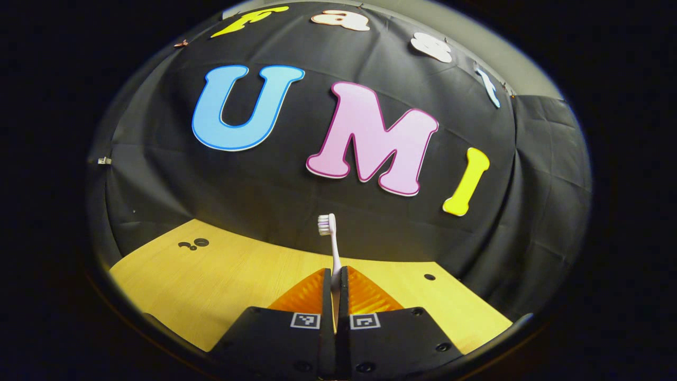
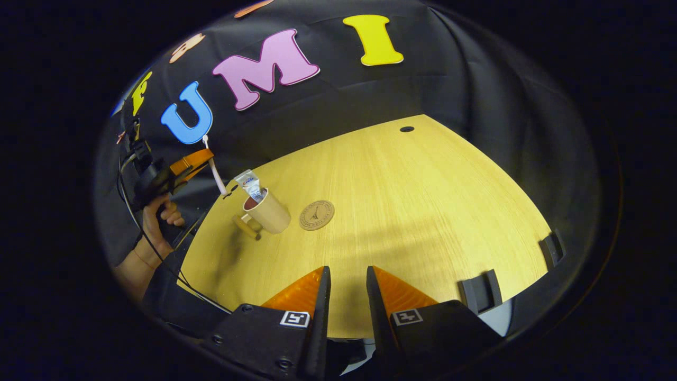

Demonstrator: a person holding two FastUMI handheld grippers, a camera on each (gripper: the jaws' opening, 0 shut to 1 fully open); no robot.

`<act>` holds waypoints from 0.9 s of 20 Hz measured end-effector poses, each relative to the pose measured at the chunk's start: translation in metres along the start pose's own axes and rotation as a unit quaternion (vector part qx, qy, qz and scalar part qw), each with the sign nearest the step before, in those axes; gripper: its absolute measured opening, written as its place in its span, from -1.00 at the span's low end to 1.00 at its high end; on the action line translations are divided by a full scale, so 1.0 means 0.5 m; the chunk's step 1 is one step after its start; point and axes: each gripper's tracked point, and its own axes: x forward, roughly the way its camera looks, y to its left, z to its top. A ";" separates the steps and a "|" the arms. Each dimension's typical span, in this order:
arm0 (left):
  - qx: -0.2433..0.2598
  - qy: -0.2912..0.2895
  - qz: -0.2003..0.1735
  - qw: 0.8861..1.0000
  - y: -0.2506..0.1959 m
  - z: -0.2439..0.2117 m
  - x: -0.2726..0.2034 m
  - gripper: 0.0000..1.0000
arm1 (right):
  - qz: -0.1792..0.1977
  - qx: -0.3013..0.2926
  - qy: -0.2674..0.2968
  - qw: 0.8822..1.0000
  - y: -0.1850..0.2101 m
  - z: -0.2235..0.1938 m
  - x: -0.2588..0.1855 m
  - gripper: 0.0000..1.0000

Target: Put the toothbrush and toothpaste on the desktop into the cup, then pick up the cup and place it on the coaster on the desktop.

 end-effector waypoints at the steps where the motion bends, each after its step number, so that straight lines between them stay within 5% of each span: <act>1: 0.000 0.005 0.001 1.000 0.003 -0.015 0.011 -0.88 | -0.005 0.002 0.001 1.000 -0.011 -0.001 -0.003 -0.17; 18: 0.041 0.030 0.017 0.999 -0.002 -0.137 0.061 -0.84 | 0.008 -0.008 0.022 1.000 -0.023 -0.007 0.028 -0.17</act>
